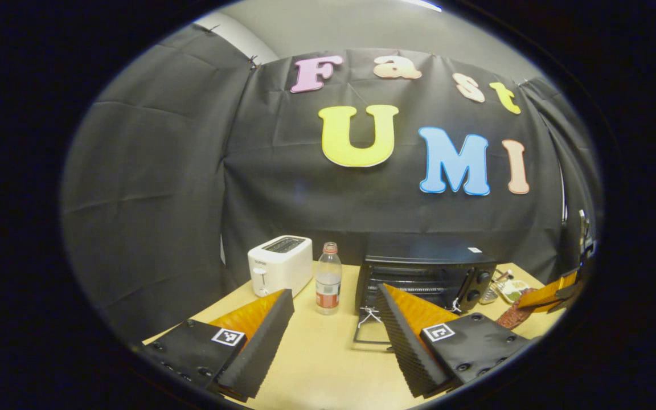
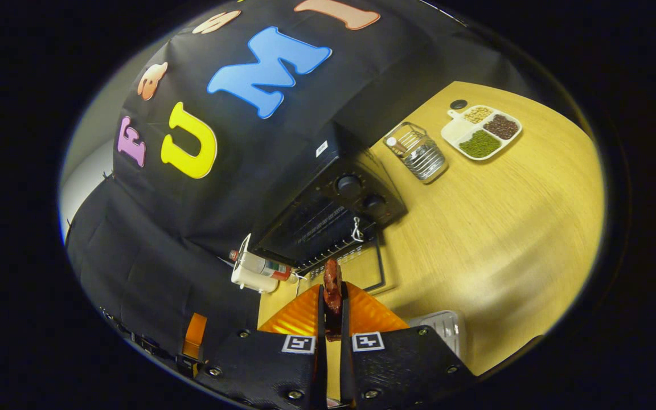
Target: Open the electric oven with the left hand, put the food in, and close the electric oven.
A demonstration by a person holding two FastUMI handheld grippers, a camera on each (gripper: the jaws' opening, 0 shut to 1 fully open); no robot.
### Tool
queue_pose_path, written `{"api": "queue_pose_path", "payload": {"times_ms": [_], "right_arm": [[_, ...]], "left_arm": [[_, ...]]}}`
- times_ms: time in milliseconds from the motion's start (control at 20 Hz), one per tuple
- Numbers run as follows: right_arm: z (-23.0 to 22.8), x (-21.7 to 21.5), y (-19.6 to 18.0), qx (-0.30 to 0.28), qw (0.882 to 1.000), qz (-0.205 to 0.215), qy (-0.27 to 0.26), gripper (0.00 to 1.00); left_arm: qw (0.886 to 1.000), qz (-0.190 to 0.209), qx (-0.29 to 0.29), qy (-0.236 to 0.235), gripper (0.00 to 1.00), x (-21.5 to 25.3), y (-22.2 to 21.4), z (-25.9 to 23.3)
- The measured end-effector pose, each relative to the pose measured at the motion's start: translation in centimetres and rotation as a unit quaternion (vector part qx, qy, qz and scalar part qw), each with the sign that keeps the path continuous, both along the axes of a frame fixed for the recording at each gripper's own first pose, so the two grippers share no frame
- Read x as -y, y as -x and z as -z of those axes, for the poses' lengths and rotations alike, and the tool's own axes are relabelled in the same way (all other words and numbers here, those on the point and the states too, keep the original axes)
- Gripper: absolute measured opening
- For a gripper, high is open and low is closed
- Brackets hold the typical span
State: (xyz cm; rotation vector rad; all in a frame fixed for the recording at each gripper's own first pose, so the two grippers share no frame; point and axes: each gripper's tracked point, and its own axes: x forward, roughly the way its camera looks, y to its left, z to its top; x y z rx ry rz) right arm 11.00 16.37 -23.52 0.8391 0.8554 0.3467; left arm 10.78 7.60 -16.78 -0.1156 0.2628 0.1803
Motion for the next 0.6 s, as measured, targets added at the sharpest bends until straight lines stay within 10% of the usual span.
{"api": "queue_pose_path", "payload": {"times_ms": [600], "right_arm": [[1.4,-9.2,-7.2,0.022,1.0,0.018,-0.01,0.09]], "left_arm": [[1.0,0.011,0.002,0.009,0.98,-5.0,-0.7,1.3]]}}
